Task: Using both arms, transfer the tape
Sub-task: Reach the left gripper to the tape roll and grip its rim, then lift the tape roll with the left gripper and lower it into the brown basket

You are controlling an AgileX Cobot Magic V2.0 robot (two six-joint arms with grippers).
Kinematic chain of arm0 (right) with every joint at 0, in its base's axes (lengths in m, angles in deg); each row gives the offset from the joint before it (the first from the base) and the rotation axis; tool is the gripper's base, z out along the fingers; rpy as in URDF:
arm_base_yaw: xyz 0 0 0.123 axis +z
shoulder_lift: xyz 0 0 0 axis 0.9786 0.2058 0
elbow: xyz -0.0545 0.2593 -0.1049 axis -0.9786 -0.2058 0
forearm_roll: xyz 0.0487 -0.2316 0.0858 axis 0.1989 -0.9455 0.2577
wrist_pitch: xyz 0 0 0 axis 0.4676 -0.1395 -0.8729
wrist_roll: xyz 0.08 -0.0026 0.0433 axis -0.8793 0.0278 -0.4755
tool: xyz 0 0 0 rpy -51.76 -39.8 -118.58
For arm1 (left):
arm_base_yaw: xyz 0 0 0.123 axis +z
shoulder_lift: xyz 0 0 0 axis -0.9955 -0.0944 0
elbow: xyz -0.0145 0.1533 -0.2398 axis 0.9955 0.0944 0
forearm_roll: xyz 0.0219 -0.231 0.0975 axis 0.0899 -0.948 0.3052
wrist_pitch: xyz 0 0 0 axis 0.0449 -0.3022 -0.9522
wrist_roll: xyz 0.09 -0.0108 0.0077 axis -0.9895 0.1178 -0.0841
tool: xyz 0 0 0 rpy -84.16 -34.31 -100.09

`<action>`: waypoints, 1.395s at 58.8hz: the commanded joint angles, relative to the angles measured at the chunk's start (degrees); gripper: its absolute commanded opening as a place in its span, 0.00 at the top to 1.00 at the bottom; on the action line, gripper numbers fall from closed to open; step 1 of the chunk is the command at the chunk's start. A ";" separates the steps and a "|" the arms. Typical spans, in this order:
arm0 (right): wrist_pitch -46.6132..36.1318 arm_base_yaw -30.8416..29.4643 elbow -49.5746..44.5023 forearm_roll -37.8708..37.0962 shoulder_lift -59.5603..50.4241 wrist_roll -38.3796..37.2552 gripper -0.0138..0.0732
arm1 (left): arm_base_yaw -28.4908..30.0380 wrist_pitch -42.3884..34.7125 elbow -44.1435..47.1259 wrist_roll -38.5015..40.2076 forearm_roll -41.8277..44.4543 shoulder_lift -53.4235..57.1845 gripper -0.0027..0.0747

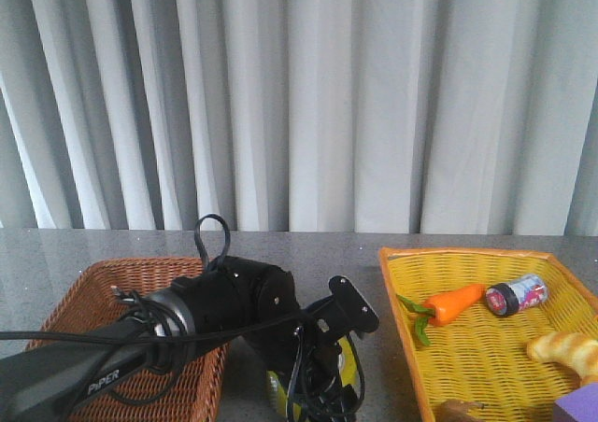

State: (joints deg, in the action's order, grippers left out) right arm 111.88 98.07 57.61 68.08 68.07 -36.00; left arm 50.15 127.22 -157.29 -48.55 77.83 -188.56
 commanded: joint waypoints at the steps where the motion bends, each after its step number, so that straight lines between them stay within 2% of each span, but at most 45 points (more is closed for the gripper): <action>1: -3.53 -0.25 1.37 -0.01 -0.10 0.02 0.43 | -0.25 -2.85 -1.90 0.13 -1.11 2.97 0.42; 17: -3.53 -0.25 1.37 -0.01 -0.10 0.02 0.43 | -0.25 -2.87 -1.90 0.18 -1.11 2.91 0.71; 28: -3.53 -0.25 1.37 -0.01 -0.10 0.02 0.43 | -0.25 -2.87 -1.90 0.18 -1.11 2.96 0.81; 46: -3.53 -0.25 1.37 -0.01 -0.10 0.02 0.43 | -0.25 -2.01 -1.95 0.18 -1.11 4.96 0.82; 64: -3.53 -0.25 1.37 -0.01 -0.10 0.02 0.43 | 0.18 -1.16 -1.95 0.35 3.44 16.83 0.82; 73: -3.53 -0.25 1.37 -0.01 -0.10 0.02 0.43 | 3.74 1.59 -1.95 2.94 3.97 21.66 0.82; 82: -3.53 -0.25 1.37 -0.01 -0.10 0.02 0.43 | 10.26 5.42 -1.95 8.36 3.97 23.49 0.82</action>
State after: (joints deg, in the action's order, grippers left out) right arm 111.94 98.07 57.61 68.08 68.07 -36.00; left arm 56.70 133.71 -157.29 -43.83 81.57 -169.13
